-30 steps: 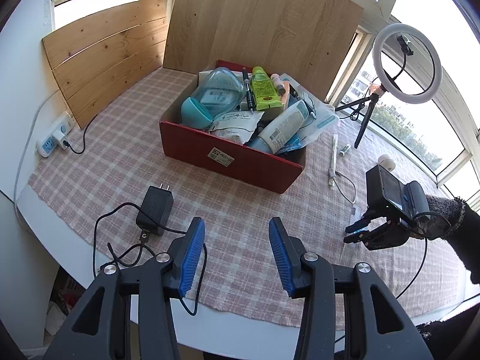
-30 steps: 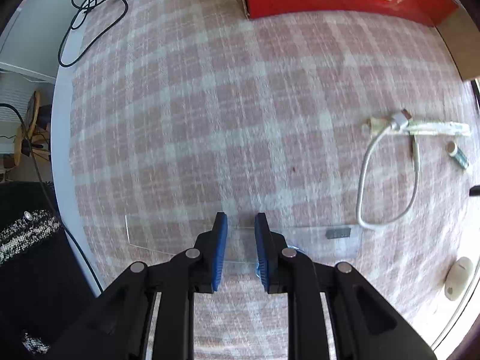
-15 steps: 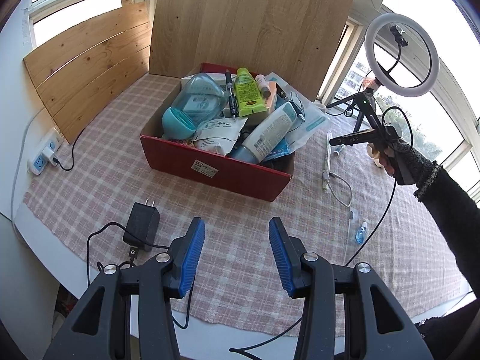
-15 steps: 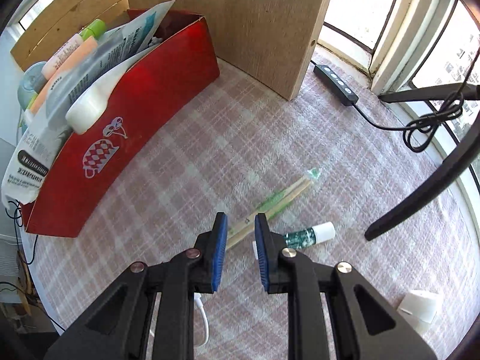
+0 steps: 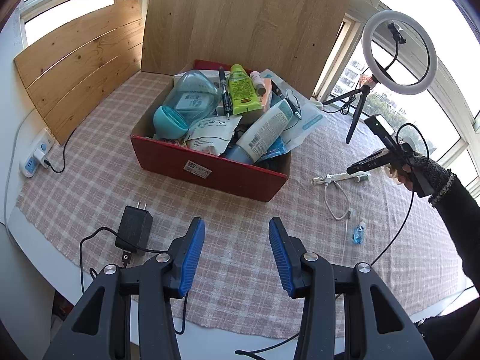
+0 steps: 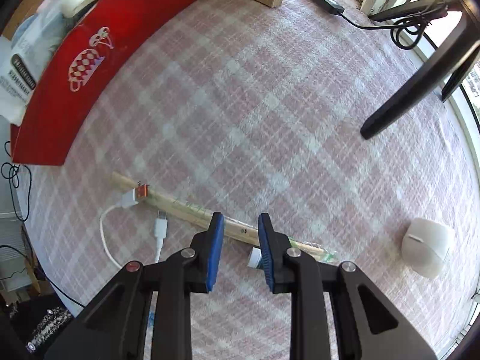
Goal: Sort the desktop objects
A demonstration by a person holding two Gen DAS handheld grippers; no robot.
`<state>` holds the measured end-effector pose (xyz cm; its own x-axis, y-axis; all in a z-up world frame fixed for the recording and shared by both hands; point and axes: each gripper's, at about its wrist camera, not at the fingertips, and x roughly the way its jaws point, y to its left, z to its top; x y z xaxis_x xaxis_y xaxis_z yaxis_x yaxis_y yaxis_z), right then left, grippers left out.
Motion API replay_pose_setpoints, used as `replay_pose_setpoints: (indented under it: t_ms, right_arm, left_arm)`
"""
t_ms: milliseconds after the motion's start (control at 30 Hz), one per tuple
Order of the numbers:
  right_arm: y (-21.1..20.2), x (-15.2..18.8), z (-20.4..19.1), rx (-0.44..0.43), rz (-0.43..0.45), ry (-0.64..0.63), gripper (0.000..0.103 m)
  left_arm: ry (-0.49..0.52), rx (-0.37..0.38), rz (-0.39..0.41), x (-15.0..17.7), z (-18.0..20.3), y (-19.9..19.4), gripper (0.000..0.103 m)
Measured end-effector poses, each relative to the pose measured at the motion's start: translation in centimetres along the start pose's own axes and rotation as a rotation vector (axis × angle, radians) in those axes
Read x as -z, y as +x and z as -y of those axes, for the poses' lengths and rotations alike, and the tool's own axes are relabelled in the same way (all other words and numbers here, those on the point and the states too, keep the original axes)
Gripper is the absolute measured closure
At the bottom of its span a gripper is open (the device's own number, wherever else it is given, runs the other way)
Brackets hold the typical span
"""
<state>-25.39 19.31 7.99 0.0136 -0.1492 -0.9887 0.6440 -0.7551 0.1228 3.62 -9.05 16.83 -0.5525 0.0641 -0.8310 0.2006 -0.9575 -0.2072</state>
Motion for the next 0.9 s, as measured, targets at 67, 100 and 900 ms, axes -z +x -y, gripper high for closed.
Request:
replay_pose_setpoints:
  t_ms: [67,100,900]
  right_arm:
    - [-3.5,2.2,2.2,-0.019,0.125,0.106,0.079]
    - [-5.1,3.2,3.9,-0.005,0.19,0.175,0.079]
    - [-6.1,10.5,12.9,-0.354,0.321,0.55,0.06]
  left_arm:
    - [0.006,0.008,-0.003,-0.1,0.3,0.2,0.061]
    - [0.008,0.01,-0.004,-0.2,0.5,0.3,0.061]
    - [0.156,0.073,-0.048,-1.3,6.5,1.9,0.061]
